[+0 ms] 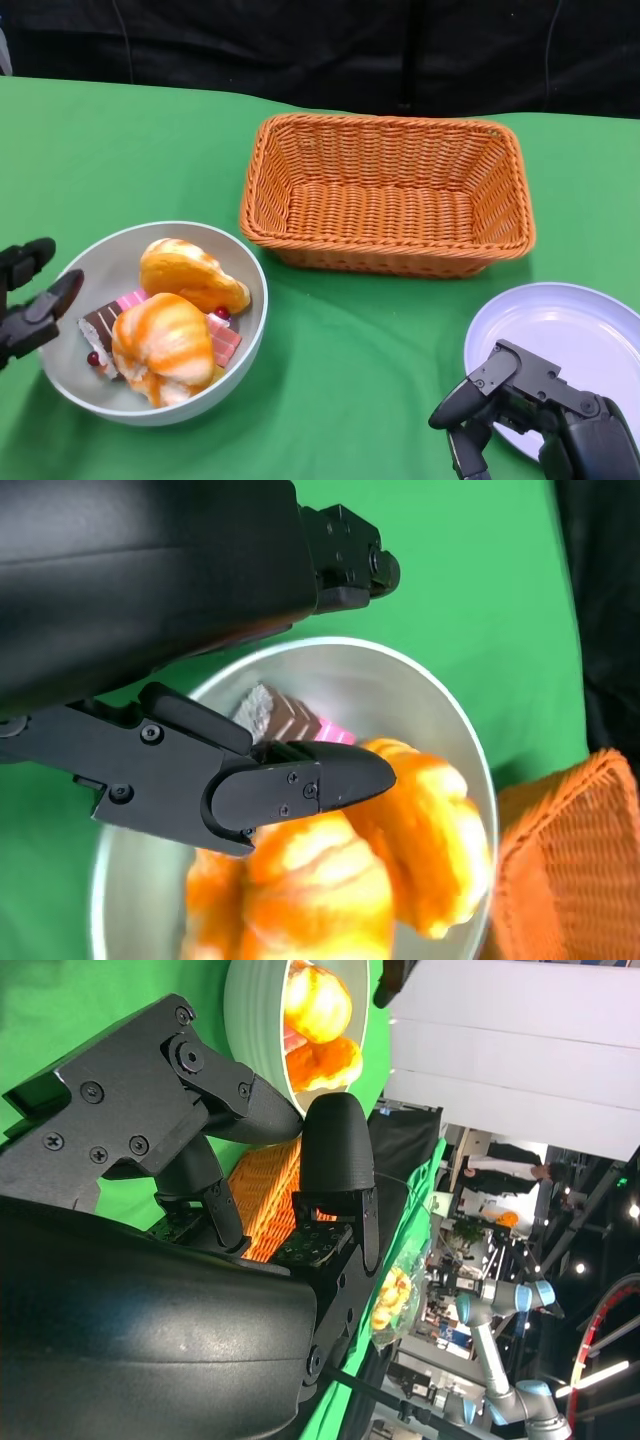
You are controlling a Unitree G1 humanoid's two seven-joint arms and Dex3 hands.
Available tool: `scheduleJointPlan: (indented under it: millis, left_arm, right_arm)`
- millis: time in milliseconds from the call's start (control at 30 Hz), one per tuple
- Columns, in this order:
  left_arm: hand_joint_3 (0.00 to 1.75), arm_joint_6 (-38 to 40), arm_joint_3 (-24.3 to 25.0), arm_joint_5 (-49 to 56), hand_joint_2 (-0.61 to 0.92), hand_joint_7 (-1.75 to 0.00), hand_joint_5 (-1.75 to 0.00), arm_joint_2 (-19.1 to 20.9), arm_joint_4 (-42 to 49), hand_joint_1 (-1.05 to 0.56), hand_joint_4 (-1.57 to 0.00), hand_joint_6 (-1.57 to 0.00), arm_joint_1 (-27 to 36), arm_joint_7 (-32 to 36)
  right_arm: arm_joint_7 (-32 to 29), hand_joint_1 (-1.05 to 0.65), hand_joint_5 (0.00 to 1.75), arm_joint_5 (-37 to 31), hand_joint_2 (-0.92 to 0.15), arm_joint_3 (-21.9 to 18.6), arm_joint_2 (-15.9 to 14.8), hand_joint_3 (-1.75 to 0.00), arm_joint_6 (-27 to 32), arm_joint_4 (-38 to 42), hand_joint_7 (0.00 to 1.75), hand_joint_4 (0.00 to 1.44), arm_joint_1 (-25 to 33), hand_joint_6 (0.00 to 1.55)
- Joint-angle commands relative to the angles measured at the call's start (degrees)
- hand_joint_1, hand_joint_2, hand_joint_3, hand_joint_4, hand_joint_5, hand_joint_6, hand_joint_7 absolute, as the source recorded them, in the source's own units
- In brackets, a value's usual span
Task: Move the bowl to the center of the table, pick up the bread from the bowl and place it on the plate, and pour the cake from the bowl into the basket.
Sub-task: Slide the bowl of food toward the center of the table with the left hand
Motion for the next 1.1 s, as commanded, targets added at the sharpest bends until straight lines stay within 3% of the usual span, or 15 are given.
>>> scheduleJointPlan:
  millis: [33,367,700,1100]
  left_arm:
    - [0.61,4.82,0.57,-2.93,0.92,0.00,0.00,1.66,1.46,-0.62,0.00,0.00,-2.50,-2.52]
    - [0.64,17.95,1.80,-12.46,0.92,0.00,0.00,0.30,-8.63,-0.63,0.00,0.00,-1.56,-4.70]
    - [0.64,27.39,5.32,-19.50,0.92,0.00,0.00,-5.27,-18.01,-0.66,0.00,0.00,0.64,1.82]
    - [0.67,36.21,3.46,-22.68,0.92,0.00,0.00,-8.37,-24.64,-0.64,0.00,0.00,1.74,5.94]
  right_arm:
    - [-0.03,-0.24,1.71,0.59,-0.49,-0.10,-0.41,-1.09,-0.51,-0.67,1.42,0.70,0.46,0.72]
    - [-0.13,-0.27,1.69,-0.09,-0.50,0.16,-0.22,-1.07,-0.09,-1.40,1.42,0.69,0.12,0.72]
    - [0.05,-0.25,1.69,0.46,-0.51,0.15,0.00,-1.07,0.44,-2.01,1.43,0.69,-0.11,0.71]
    - [-0.53,-0.24,1.71,-0.79,-0.48,-0.26,-0.11,-1.13,-1.08,-3.03,1.43,0.66,-1.25,0.70]
